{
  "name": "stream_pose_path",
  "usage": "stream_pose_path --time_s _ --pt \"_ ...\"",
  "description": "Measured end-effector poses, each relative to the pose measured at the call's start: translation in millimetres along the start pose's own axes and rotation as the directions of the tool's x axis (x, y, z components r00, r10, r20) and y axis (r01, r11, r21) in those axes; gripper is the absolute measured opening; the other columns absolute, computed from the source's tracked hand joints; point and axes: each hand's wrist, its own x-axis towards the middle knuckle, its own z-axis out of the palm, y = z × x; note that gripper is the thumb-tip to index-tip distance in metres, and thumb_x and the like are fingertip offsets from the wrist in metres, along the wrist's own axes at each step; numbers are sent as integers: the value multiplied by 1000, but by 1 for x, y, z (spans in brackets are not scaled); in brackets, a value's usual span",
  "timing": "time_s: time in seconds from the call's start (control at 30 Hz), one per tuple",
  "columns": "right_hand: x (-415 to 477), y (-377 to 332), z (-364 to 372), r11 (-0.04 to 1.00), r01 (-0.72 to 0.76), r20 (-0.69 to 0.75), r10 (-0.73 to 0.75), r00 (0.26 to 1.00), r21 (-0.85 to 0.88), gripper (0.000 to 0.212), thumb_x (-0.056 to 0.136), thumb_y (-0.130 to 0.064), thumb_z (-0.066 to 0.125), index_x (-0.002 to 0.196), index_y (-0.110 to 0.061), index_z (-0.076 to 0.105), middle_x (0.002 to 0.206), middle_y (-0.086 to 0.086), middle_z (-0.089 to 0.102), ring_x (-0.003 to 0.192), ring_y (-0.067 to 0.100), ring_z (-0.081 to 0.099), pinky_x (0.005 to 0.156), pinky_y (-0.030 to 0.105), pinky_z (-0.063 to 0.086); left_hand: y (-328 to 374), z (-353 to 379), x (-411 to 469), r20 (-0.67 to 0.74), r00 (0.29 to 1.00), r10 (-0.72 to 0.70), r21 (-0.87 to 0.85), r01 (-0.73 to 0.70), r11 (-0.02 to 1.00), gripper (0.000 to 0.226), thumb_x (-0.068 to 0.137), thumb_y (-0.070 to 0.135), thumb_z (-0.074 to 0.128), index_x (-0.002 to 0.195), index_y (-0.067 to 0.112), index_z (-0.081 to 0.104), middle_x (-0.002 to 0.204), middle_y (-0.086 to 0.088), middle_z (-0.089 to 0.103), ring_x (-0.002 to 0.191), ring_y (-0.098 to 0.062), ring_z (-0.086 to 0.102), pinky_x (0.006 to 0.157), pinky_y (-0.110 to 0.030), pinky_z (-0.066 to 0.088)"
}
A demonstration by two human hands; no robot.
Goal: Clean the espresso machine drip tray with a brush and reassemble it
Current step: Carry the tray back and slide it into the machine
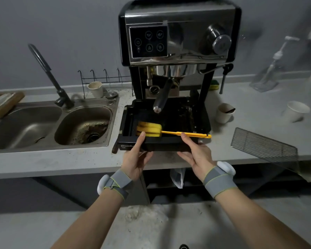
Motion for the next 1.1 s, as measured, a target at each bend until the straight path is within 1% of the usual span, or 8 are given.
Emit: stream_pose_path --time_s 0.07,0.2,0.33,0.4,0.5,0.77,0.93,1.1 --pt "2 -5 -14 1000 19 -17 -19 1000 -17 107 62 -30 93 150 -12 35 147 11 46 99 34 69 85 44 61 -2 0 4 1 1000 -22 -25 22 999 60 75 35 85 118 -2 64 121 -26 67 110 -33 68 99 -43 53" --pt "8 -12 -33 999 35 -61 -36 997 -12 112 64 -28 92 153 -9 27 146 15 46 96 33 70 86 45 60 -7 2 12 -37 998 -47 -24 46 999 72 75 37 84 126 -7 59 122 -26 66 107 -34 69 82 -39 61" --pt "16 -16 -45 999 39 -86 -40 996 -21 113 66 -27 91 154 -9 22 149 17 43 93 31 71 86 45 60 -14 8 21 -83 994 -68 9 69 998 63 77 36 83 118 -6 61 117 -25 67 106 -36 69 72 -37 62" --pt "19 -16 -47 999 37 -93 -40 995 -33 113 67 -27 91 154 -9 22 151 16 40 95 32 70 85 44 61 -16 8 25 -94 993 -73 15 75 997 53 77 35 83 108 -3 62 112 -25 67 99 -35 70 69 -37 63" --pt "27 -14 -47 998 29 -98 -33 995 -48 114 67 -27 91 154 -8 21 153 16 37 96 32 69 84 45 61 -18 7 30 -110 991 -81 17 83 996 47 78 33 83 102 -1 62 108 -24 68 92 -34 69 69 -38 63" --pt "44 -7 -49 999 -4 -123 -3 992 -52 116 67 -27 91 155 -9 18 151 19 39 90 29 69 87 46 59 -23 5 40 -105 988 -111 14 113 994 50 81 31 81 112 -4 62 117 -27 67 105 -36 68 74 -42 61" --pt "54 -10 -48 998 -12 -132 5 991 -56 116 68 -26 90 156 -12 16 153 20 35 85 26 67 88 45 59 -26 6 51 -109 987 -121 7 122 992 40 81 31 80 98 -1 63 101 -22 68 93 -32 67 75 -40 60" --pt "61 -12 -45 998 -14 -132 6 991 -55 116 68 -26 90 157 -17 15 150 21 38 87 26 68 91 46 58 -28 5 59 -88 988 -126 -3 126 992 41 81 32 80 100 -1 62 101 -21 67 90 -29 67 75 -39 60"
